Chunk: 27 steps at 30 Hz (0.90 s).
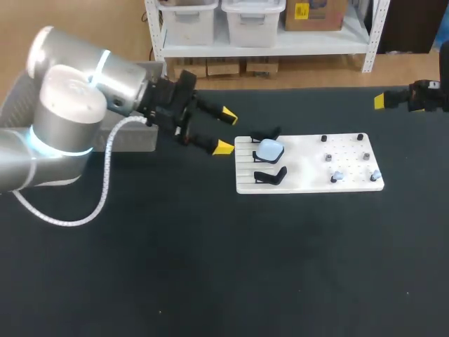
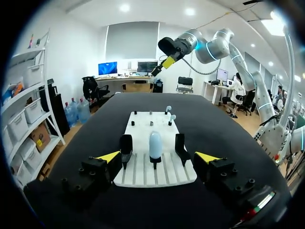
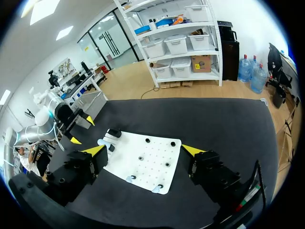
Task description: Pick up each earbud case from the left stands, insert the matching earbuds, close the lid, and place the case in the box.
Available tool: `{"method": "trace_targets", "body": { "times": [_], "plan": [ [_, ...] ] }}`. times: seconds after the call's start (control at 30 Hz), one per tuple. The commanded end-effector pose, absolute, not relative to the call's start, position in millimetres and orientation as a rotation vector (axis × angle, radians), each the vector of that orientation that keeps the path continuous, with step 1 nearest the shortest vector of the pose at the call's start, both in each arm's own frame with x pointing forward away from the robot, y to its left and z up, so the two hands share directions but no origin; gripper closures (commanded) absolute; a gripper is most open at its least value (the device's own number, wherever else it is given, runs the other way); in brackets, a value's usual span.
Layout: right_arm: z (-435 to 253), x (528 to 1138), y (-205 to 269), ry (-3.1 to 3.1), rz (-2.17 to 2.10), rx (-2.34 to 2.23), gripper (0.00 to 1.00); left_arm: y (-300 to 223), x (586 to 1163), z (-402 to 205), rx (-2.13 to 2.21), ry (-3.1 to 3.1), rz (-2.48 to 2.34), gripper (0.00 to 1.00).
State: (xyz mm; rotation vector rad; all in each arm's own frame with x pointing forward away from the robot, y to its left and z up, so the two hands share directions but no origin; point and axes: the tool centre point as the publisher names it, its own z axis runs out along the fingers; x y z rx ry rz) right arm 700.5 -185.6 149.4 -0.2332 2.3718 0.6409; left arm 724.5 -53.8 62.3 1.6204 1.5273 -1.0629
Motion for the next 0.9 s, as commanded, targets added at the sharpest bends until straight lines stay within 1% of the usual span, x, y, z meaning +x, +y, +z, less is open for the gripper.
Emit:
{"method": "trace_targets", "body": {
  "times": [0.03,0.63,0.9],
  "plan": [
    [149.7,700.2,-185.7,2.372,0.640,-0.233,0.00,-66.6,728.7,55.5,1.642,1.518,-1.097,0.00],
    [149.7,700.2,-185.7,2.372,0.640,-0.233,0.00,-88.1,700.8,35.4,1.581,1.531,-1.084,0.00],
    [149.7,700.2,-185.7,2.372,0.640,-0.233,0.00,-92.7,699.3,24.7,1.547,1.524,-1.092,0.00]
  ]
}}
